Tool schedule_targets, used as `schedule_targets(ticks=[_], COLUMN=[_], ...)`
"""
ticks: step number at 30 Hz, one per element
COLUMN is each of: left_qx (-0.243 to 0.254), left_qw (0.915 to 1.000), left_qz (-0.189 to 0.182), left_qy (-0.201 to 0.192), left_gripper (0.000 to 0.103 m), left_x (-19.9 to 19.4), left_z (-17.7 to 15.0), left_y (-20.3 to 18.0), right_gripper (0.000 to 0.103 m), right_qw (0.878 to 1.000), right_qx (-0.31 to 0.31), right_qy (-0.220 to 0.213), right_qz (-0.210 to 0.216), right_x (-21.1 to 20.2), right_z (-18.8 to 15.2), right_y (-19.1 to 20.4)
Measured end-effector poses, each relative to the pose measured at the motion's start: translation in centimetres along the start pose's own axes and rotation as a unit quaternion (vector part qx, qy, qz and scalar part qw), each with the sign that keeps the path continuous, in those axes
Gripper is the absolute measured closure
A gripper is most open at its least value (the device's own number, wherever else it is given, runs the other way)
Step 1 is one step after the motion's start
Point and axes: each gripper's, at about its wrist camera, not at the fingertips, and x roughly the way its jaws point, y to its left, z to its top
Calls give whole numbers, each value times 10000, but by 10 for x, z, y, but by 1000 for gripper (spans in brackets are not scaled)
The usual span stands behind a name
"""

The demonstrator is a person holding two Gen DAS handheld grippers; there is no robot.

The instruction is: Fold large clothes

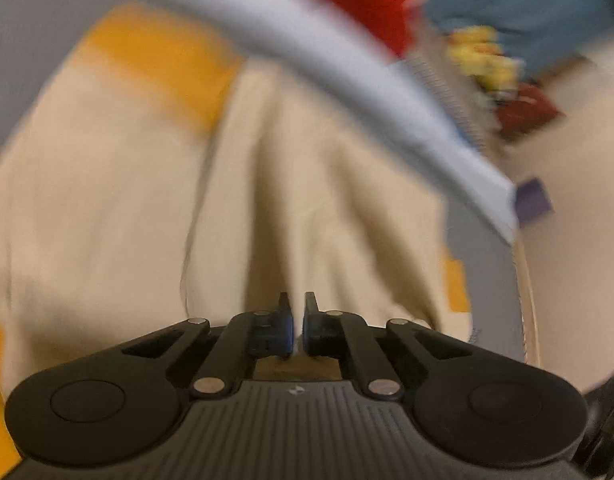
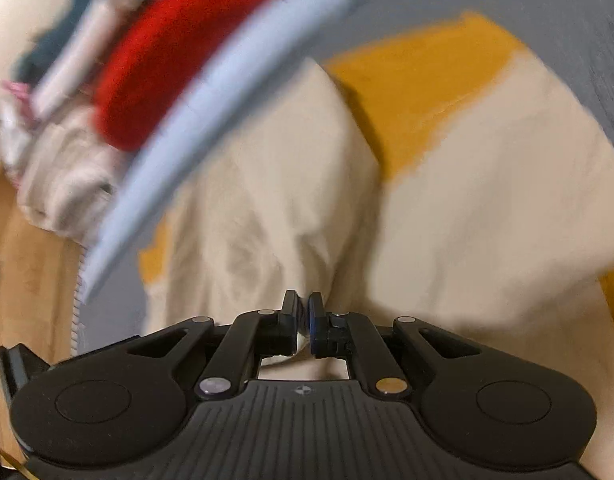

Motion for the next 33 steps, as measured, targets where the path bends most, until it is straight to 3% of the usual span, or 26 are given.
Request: schedule_targets(ticks=[3,5,6,7,8,10,12,14,18,21,23,25,28,31,33], left_qx=[326,15,-182,-343,-434,-502,-270,106,445,684,836,715,761,1278,1611], left_qw=[9977,9996,9997,9979,9951,9942,9969,9978,9979,9964,9889,9842,9890,9868,9834], left_qz=[-383,-242,3,304,568,662,643,654,360,494,1147,1495,1227,945,642], left_qy=[-462,-166,135,451,681,687,373,-14,-310,-73,447,625,311,-306,-531], left_gripper=[97,84,77,62,57,58,57,52,52,53,53,54,54,54,54], left_x=[-15,-9,3,14,21,21,10,-2,-14,-7,12,21,6,-20,-31], left_z=[7,-2,-5,-8,-12,-11,-3,4,-3,-15,-23,-30,-24,-22,-28], left_y=[-11,9,19,30,39,43,34,21,4,-6,0,12,-2,-25,-38], right_gripper=[98,98,98,98,94,89,89,81,79,79,79,79,69,69,69], right_qw=[9975,9988,9995,9982,9959,9921,9920,9922,9900,9863,9919,9945,9844,9836,9788], right_qx=[-313,-185,-75,55,153,411,328,70,-398,-942,-812,-475,-451,-433,-773], right_qy=[-572,-435,-242,84,341,604,547,393,-343,-782,-586,-240,169,-20,-398], right_qz=[283,89,-171,-585,-824,-1020,-1088,-1184,-1310,-1110,-776,-905,-1693,-1753,-1854], right_x=[-21,-16,-9,4,16,30,30,23,-6,-21,-19,-3,12,2,-10], right_z=[6,5,3,-2,-7,-17,-16,-12,-6,-10,-16,-19,-23,-20,-21], right_y=[16,10,5,-4,-12,-23,-18,-6,14,21,13,-1,-19,-16,-3])
